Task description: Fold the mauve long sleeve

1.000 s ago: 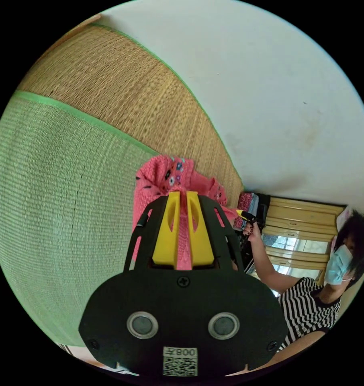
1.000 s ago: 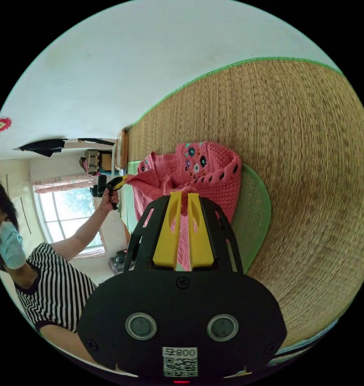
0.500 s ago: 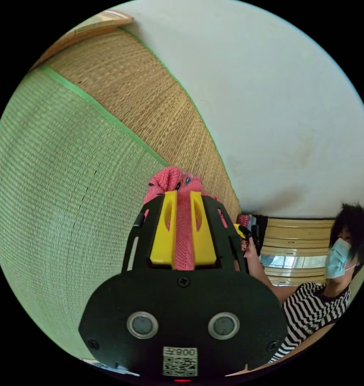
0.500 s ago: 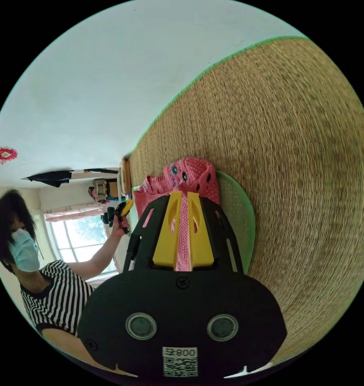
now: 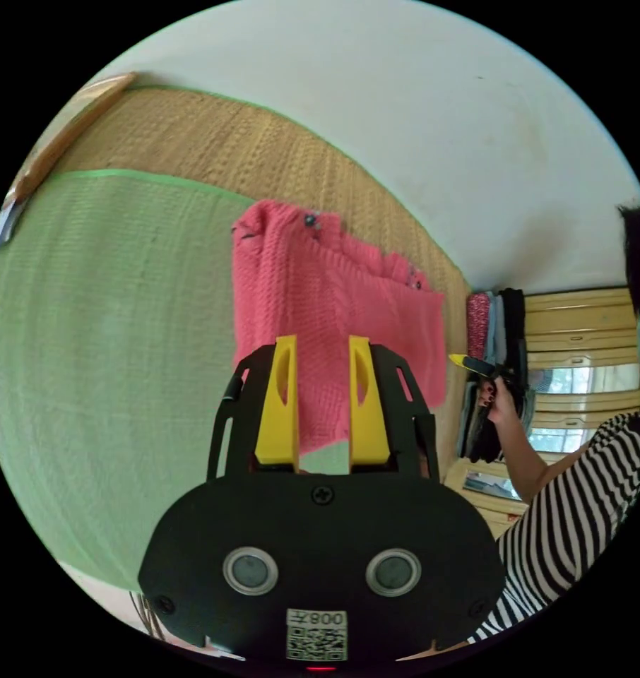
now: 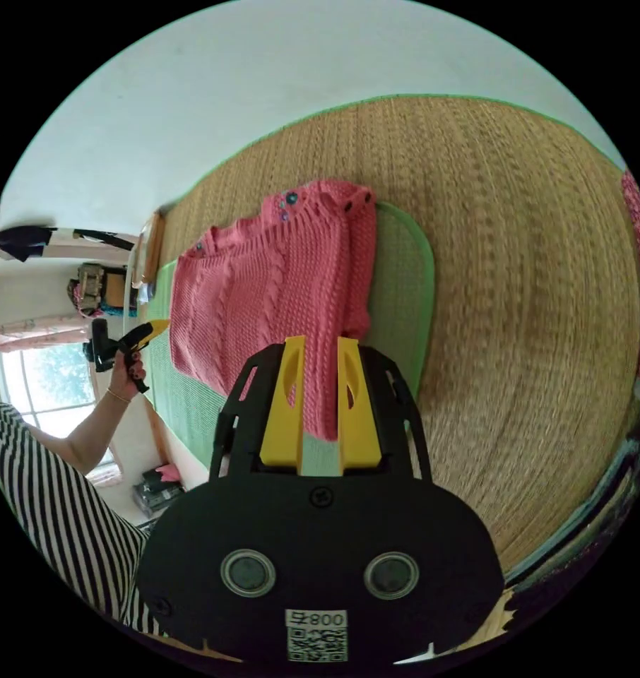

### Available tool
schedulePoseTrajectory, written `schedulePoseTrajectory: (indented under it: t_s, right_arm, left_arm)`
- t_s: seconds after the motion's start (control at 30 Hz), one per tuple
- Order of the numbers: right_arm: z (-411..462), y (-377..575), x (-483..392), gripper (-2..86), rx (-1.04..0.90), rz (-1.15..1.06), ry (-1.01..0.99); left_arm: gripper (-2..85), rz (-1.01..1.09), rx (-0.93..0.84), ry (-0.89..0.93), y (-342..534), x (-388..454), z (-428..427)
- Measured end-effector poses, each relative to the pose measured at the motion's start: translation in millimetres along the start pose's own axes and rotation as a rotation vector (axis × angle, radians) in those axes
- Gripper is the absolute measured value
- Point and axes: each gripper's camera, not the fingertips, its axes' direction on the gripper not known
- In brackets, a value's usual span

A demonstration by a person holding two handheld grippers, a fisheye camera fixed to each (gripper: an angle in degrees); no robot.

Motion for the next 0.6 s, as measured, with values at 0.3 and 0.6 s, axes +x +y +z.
schedulePoseTrajectory:
  t_s: [0.3, 0.6]
  right_arm:
    - [21, 23, 9, 6.8, -0.089, 0.131, -0.225]
    - [8, 40, -15, 3.2, -0.132, 0.11, -0.312]
  left_arm:
    - [6.6, -0.115, -0.167, 0.088, 15, -32, 37]
    - [3.6, -0.055, -0.174, 0.178, 28, -36, 19]
